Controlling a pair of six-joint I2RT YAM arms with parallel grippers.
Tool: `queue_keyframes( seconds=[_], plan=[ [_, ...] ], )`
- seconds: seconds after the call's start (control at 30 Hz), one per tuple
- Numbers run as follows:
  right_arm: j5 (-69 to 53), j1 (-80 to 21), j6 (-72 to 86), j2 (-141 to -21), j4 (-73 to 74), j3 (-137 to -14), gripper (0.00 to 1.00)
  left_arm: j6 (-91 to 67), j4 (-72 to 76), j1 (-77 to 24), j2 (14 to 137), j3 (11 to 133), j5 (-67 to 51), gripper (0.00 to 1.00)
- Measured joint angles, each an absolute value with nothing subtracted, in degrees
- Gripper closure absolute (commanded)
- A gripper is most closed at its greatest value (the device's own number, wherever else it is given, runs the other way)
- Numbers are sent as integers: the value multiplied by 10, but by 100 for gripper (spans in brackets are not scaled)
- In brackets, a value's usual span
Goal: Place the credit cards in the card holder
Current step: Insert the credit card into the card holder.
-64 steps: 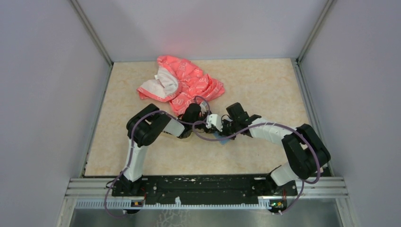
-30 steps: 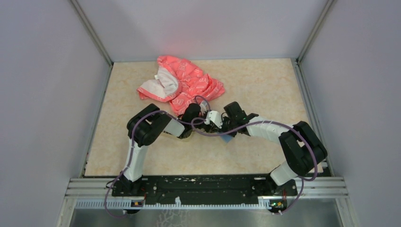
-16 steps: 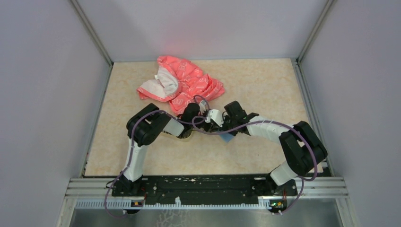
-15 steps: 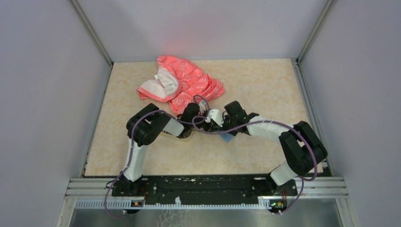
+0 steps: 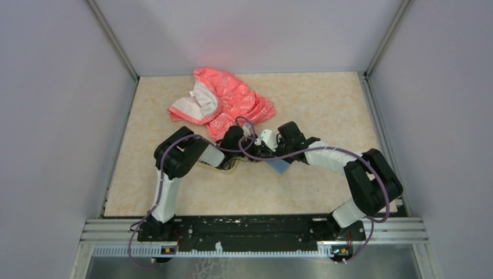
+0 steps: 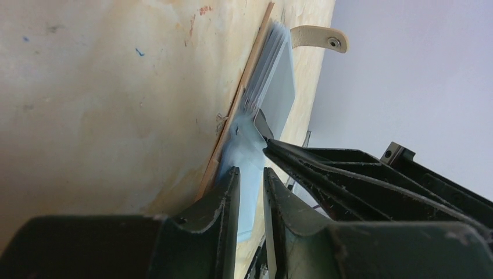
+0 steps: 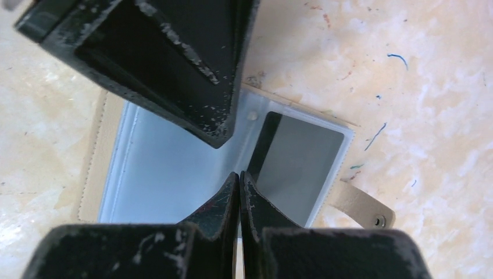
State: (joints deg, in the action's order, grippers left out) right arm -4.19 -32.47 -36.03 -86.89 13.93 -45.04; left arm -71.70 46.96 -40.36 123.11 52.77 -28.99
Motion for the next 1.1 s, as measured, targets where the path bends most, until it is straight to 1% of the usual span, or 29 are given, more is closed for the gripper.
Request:
queue_keyframes(
  seconds=[0.27, 0.47, 0.57, 1.1],
  plan=[
    [-34, -320, -347, -869, 128, -451, 100, -710, 467, -403, 1231, 528, -290, 73],
    [-96, -317, -339, -867, 143, -459, 100, -704, 460, -404, 1229, 528, -289, 74],
    [-107, -317, -330, -868, 145, -465, 100, -700, 458, -404, 1228, 528, -287, 75],
    [-37, -302, -278, -899, 114, -469, 100, -695, 456, -404, 1228, 528, -286, 79]
  ],
)
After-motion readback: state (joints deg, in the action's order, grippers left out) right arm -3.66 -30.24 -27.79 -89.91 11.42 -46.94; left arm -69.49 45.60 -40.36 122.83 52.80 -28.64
